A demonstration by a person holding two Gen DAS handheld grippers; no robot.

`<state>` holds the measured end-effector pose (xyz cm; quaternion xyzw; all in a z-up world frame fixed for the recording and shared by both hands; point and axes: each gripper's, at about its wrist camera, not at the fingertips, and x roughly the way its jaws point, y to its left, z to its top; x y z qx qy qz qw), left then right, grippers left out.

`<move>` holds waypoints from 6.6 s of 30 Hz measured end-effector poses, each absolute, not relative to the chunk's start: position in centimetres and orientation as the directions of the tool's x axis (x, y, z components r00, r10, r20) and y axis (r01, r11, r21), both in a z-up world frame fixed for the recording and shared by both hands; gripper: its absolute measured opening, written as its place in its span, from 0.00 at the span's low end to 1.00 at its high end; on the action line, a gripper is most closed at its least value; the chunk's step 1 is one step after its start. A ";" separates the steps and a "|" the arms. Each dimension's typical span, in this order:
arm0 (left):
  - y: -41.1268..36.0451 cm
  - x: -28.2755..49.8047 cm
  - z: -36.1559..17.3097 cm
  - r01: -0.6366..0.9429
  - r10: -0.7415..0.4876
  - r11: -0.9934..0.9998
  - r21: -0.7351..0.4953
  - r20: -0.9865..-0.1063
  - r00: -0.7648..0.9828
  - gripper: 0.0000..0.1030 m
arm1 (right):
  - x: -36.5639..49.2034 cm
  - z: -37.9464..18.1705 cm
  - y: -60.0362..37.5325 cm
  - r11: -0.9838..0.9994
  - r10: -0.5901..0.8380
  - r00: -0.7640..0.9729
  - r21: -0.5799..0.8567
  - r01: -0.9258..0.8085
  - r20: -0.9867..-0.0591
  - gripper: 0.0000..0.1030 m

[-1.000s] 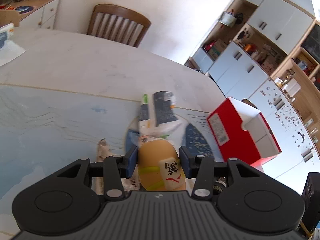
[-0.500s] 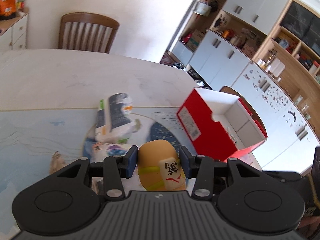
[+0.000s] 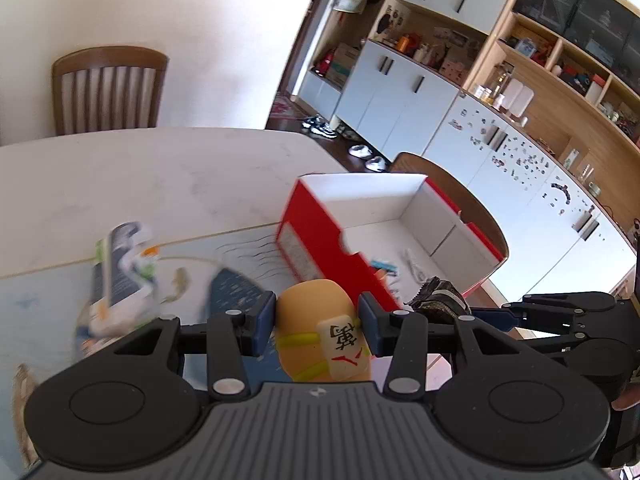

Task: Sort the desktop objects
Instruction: 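Lift and carry the snack bar and the egg toy over the red shoebox, then lower the snack bar and egg toy into the shoebox and open both grippers, then withdraw both tools from the shoebox back over the table items, then grasp the white-and-grey bag with the right gripper while the left grasps the silver foil bag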

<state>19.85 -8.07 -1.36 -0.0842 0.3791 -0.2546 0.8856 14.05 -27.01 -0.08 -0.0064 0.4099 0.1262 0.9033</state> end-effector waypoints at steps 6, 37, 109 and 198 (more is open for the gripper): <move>-12.5 21.4 -0.5 0.436 -0.525 0.846 -0.308 -0.628 0.575 0.42 | 15.2 0.3 -30.5 0.973 0.210 0.644 0.089 -0.215 -0.736 0.34; -26.9 30.9 -3.1 0.497 -0.426 0.857 -0.136 -0.728 0.537 0.43 | 23.2 -2.9 -40.0 0.984 0.157 0.614 0.071 -0.162 -0.773 0.34; -27.4 32.6 -3.7 0.508 -0.394 0.850 -0.136 -0.805 0.443 0.75 | 24.5 -5.3 -41.5 0.984 0.156 0.515 0.086 -0.158 -0.843 0.53; 8.2 17.4 -5.8 0.214 -0.271 0.960 -0.179 -0.780 0.564 0.95 | 24.7 -1.4 -10.4 0.919 0.321 0.546 0.114 -0.379 -0.774 0.81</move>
